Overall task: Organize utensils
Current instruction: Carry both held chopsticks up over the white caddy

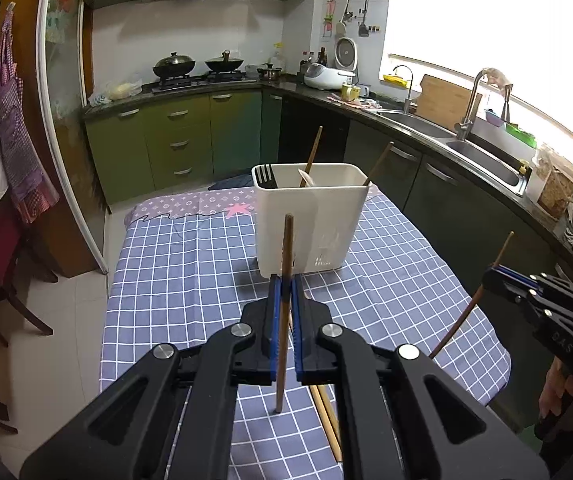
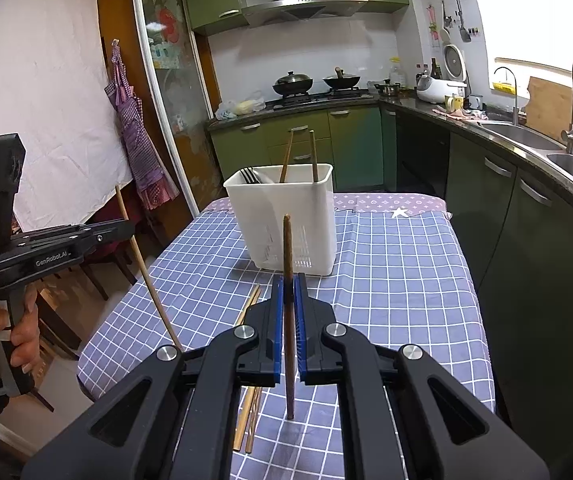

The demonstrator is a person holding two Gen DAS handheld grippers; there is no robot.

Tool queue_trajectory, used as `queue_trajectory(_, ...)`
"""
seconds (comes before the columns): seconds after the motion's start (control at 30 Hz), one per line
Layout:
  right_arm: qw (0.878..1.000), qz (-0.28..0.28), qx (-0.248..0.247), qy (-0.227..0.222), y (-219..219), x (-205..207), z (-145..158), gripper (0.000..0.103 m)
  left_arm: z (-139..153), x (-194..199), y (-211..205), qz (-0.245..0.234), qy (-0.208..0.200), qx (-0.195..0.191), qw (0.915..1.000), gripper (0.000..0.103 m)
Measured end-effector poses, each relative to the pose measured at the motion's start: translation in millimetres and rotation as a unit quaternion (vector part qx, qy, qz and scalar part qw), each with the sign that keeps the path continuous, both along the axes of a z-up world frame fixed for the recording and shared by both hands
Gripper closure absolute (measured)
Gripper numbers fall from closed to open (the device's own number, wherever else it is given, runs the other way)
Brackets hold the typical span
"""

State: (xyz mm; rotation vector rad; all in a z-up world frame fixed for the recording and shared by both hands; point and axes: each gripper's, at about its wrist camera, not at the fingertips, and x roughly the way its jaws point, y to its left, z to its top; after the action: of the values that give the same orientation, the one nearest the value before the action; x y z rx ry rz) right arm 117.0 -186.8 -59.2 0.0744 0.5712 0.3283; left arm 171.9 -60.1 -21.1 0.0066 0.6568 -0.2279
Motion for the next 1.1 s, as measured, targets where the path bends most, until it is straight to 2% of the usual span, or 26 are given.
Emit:
queue_trajectory(0.47,1.0,0.018,-0.011,-0.015,14.8,13.3,25.0,0.097,14.0,-2.5,1.0,-0.011,-0.009,0.004,0.9999,0.098)
queue_trajectory(0.67,0.999,0.029,-0.02,-0.031,25.7,28.7,50.7,0.097,28.1,7.1,2.0,-0.017,-0.001,-0.002,0.9998,0.098)
queue_trajectory(0.87,0.997,0.03,-0.011,-0.07,34.5,54.0,106.9,0.097,69.6,15.9,3.5,-0.019,-0.022,-0.006,0.9996,0.098)
queue_trajectory(0.97,0.995,0.022,0.001,-0.099,39.1,77.1,143.3,0.097,98.1,19.9,3.3,-0.02,-0.04,-0.012,0.9989,0.098)
queue_trajectory(1.1,0.992,0.004,0.014,-0.126,41.1,105.2,176.5,0.097,140.6,29.0,2.5,-0.02,-0.07,-0.024,0.9971,0.098)
